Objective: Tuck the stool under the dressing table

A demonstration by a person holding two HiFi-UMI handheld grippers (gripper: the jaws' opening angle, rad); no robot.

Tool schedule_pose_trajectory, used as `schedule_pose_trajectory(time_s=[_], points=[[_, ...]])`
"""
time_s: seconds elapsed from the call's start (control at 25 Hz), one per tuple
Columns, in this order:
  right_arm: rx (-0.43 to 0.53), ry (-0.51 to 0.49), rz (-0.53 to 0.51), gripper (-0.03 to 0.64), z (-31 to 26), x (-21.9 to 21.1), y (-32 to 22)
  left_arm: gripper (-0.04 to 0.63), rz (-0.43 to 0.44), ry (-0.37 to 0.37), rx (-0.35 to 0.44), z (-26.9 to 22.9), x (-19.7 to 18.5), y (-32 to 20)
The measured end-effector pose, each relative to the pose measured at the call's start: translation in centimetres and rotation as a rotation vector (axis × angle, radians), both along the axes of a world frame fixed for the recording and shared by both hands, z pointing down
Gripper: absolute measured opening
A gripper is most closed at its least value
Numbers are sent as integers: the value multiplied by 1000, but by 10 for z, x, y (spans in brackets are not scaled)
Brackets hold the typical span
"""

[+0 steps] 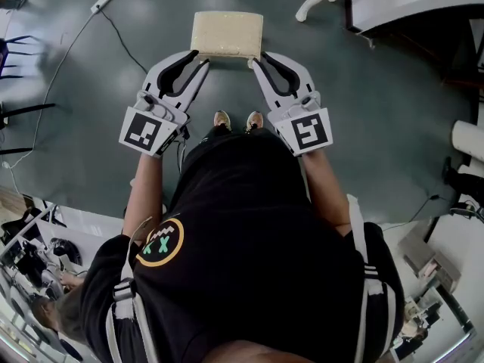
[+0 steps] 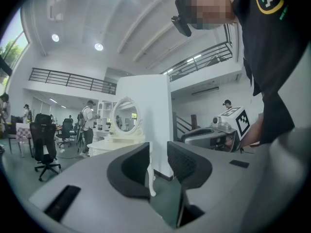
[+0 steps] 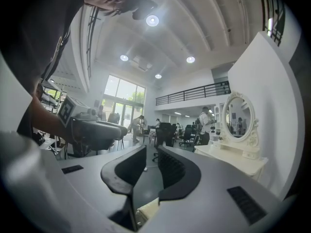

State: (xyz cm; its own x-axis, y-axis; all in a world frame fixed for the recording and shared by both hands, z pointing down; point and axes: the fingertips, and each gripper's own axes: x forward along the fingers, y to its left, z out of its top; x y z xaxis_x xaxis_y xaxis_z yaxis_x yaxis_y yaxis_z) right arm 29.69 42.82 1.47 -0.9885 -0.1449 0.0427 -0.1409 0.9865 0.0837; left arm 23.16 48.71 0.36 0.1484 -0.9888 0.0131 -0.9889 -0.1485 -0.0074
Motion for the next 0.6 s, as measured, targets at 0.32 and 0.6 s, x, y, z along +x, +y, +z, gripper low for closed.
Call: schedule_pose_trajectory(time_s=[0.32,0.6], points=[[-21,19,-36,478,6,-7,-6,412,4,-36,-10,4,-3,-8],[-22,8,-36,598,8,-11,-14,504,-29,-81,0,6,-6,-12]])
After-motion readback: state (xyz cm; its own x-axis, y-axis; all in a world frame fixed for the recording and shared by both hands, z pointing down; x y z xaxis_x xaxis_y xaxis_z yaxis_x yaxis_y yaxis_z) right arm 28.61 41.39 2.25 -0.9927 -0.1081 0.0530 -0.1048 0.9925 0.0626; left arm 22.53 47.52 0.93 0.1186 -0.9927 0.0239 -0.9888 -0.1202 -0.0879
